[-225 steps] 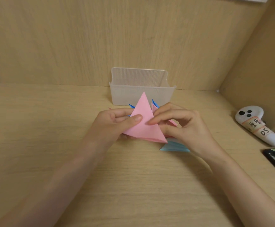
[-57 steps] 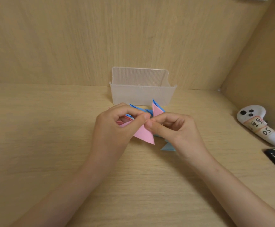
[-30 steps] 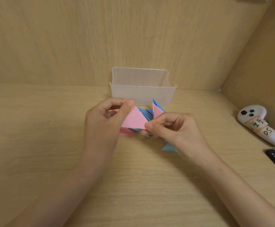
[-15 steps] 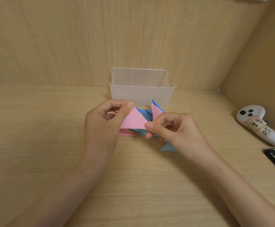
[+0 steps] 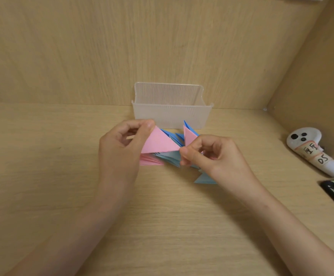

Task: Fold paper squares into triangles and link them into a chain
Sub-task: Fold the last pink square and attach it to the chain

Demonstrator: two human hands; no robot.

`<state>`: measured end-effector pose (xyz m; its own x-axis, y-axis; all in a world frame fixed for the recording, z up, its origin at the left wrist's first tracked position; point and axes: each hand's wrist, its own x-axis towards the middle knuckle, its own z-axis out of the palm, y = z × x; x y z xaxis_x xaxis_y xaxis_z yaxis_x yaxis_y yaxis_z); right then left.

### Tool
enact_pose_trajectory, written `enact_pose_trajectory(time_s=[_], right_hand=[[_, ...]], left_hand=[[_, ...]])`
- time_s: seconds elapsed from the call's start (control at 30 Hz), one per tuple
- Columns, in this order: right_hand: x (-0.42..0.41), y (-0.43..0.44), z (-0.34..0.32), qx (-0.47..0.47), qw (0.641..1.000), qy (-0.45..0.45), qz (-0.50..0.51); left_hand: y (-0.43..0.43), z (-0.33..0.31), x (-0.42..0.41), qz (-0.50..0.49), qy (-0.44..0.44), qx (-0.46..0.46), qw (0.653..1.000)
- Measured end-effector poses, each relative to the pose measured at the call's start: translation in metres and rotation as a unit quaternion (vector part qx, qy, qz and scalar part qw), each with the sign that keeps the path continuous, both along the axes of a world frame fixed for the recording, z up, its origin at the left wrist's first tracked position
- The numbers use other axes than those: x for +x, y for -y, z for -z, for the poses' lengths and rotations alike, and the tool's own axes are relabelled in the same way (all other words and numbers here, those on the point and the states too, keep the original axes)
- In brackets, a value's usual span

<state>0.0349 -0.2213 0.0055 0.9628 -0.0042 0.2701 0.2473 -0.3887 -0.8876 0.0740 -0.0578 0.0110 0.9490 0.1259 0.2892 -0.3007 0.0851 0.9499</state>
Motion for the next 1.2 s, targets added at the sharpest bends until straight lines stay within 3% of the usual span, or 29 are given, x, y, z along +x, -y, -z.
enact_pose_trajectory(time_s=[0.23,0.4,1.03,1.2], right_hand=[[0.001,-0.004,-0.001,0.119,0.993,0.016,0.003],[0.003,-0.009,0.004,0.139,0.99,0.004,-0.017],[0.003,-0.003,0.002,0.073,0.997,0.01,-0.02],[0.003,0.0,0.001,0.056,0.998,0.005,0.017]], left_hand=[[0.006,0.003,-0.008,0.045,0.035,0.066,0.996],[0.009,0.009,-0.011,0.088,0.045,0.09,0.991],[0.002,-0.001,-0.004,0.008,-0.004,0.017,1.0],[-0.014,-0.007,0.01,-0.023,-0.006,0.0,1.0]])
